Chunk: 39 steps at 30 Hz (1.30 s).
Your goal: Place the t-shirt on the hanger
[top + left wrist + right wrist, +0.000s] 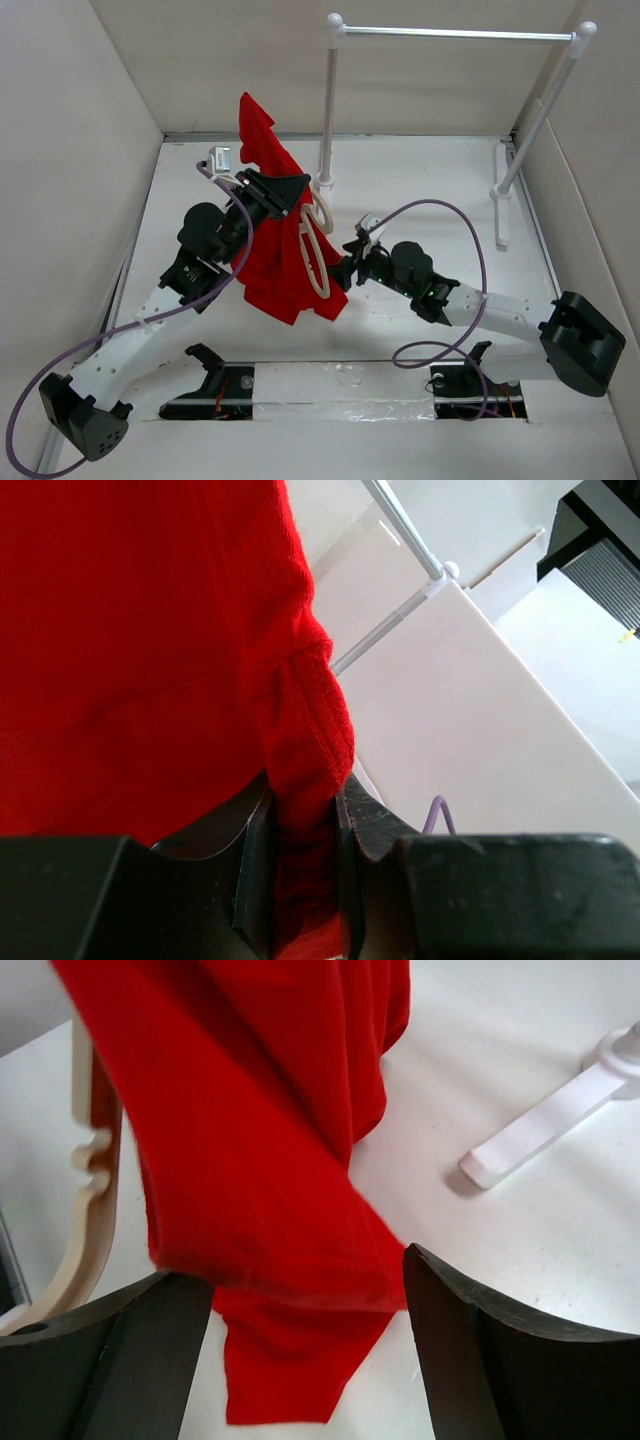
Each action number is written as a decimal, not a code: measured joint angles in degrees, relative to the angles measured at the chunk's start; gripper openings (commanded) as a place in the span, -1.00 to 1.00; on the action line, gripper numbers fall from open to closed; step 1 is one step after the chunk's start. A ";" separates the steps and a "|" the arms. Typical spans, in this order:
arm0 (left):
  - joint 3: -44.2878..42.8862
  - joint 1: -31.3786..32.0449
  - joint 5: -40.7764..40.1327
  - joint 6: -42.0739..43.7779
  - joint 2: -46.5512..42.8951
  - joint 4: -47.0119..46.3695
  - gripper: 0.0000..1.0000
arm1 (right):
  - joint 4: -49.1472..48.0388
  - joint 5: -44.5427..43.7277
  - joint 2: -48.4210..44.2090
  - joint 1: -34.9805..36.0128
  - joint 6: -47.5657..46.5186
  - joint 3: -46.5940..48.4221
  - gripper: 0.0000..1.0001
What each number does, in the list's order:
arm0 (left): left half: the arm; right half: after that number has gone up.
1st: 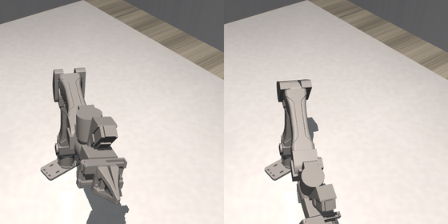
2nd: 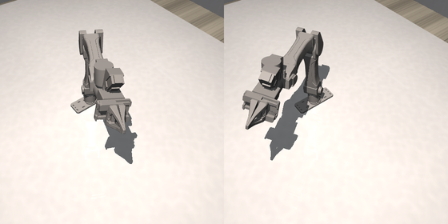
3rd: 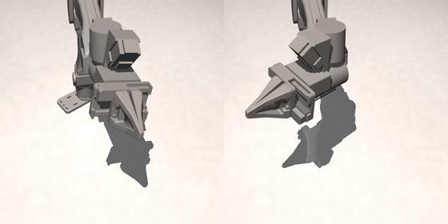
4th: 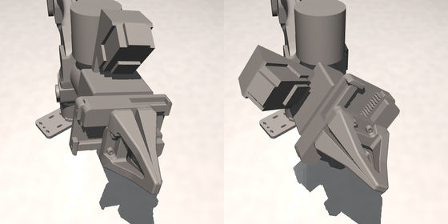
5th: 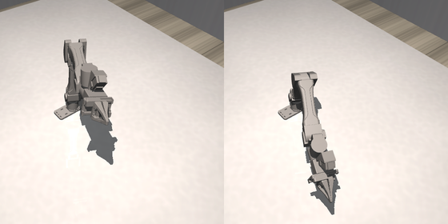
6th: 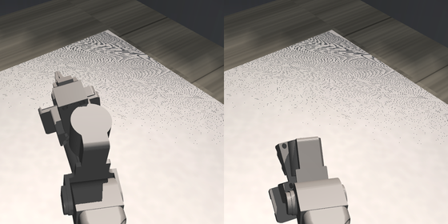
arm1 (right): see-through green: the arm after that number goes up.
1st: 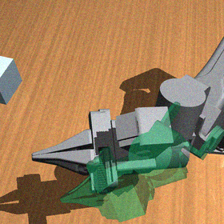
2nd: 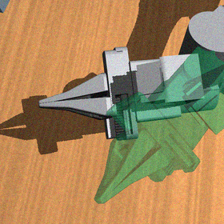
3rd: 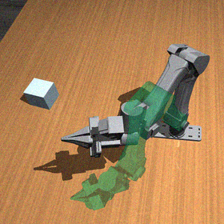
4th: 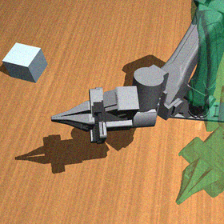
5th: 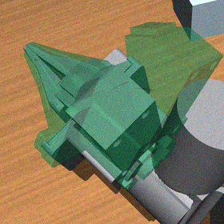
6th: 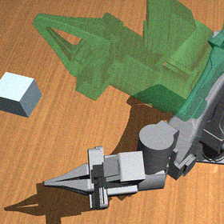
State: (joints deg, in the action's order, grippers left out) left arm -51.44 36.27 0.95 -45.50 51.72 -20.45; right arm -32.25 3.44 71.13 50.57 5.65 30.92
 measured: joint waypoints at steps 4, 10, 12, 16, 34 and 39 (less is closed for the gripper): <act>0.00 0.00 -0.02 0.20 -0.33 0.96 -1.00 | -1.25 0.02 1.49 0.00 -1.84 1.57 -0.03; -0.02 0.00 -0.15 0.22 -1.07 1.40 -1.00 | -2.38 1.14 2.80 0.15 -1.51 1.55 -0.84; -0.04 0.00 -0.15 0.17 -0.96 1.31 -1.00 | -3.37 1.25 3.54 0.85 -0.81 0.87 -1.00; -0.42 0.00 -0.33 -0.07 0.28 -0.37 -1.00 | -5.51 1.22 3.91 3.45 1.07 -2.23 -1.00; -5.27 0.13 -4.94 3.54 9.33 -5.64 -1.00 | -11.74 -11.91 -3.04 19.71 12.72 -10.73 -1.00; -0.90 0.07 -4.83 4.28 8.57 -10.16 -1.00 | 1.90 -15.52 -13.40 22.80 16.28 -9.16 -1.00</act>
State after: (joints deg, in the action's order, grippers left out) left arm -52.34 36.34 -3.88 -41.21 60.29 -30.61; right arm -30.35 -12.08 57.74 73.36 21.93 21.76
